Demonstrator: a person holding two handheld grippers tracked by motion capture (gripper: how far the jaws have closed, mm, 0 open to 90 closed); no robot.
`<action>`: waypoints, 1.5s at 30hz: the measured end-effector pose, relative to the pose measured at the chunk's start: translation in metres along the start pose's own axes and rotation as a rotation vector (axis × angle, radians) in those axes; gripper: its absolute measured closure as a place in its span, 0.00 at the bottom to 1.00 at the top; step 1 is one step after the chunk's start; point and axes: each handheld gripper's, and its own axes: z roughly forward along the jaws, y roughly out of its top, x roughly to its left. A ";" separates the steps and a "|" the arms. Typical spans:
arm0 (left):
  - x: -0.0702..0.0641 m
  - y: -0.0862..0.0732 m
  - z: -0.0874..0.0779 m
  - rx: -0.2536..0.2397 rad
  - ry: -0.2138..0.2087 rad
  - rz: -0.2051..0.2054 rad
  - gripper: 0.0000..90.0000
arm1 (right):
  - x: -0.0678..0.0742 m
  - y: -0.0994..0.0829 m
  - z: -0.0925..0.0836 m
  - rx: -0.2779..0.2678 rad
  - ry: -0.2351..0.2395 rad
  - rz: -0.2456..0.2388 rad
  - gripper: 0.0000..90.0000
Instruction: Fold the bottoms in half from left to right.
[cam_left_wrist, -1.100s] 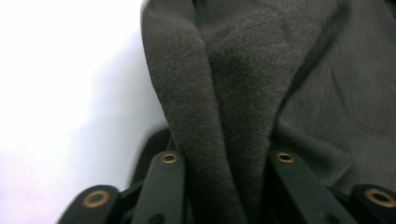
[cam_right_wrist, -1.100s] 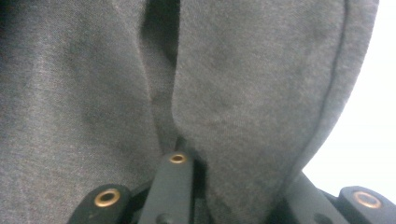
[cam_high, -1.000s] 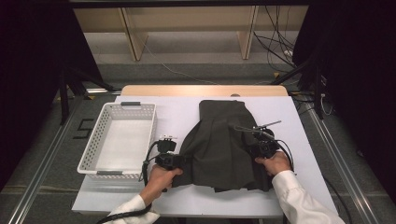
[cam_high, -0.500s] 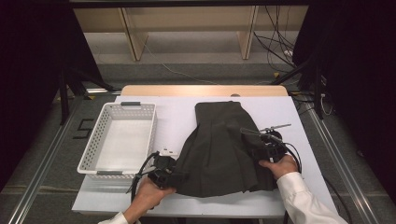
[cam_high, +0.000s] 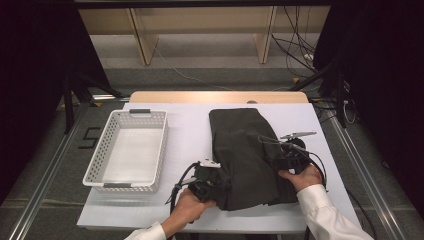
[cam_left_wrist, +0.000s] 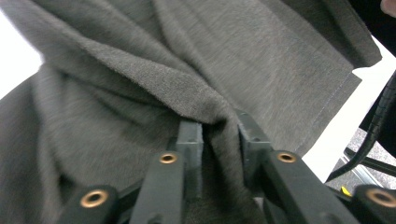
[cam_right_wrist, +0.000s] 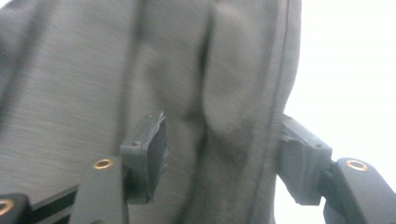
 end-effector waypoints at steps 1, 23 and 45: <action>-0.001 0.001 0.003 -0.003 -0.007 -0.003 0.79 | 0.003 0.002 -0.005 -0.016 0.003 -0.008 0.41; -0.010 -0.028 -0.017 -0.094 0.013 0.014 0.98 | 0.101 0.029 0.021 0.033 0.234 -0.166 0.39; 0.032 -0.010 -0.064 -0.134 0.154 0.042 0.54 | 0.094 0.012 0.027 0.108 0.146 -0.261 0.96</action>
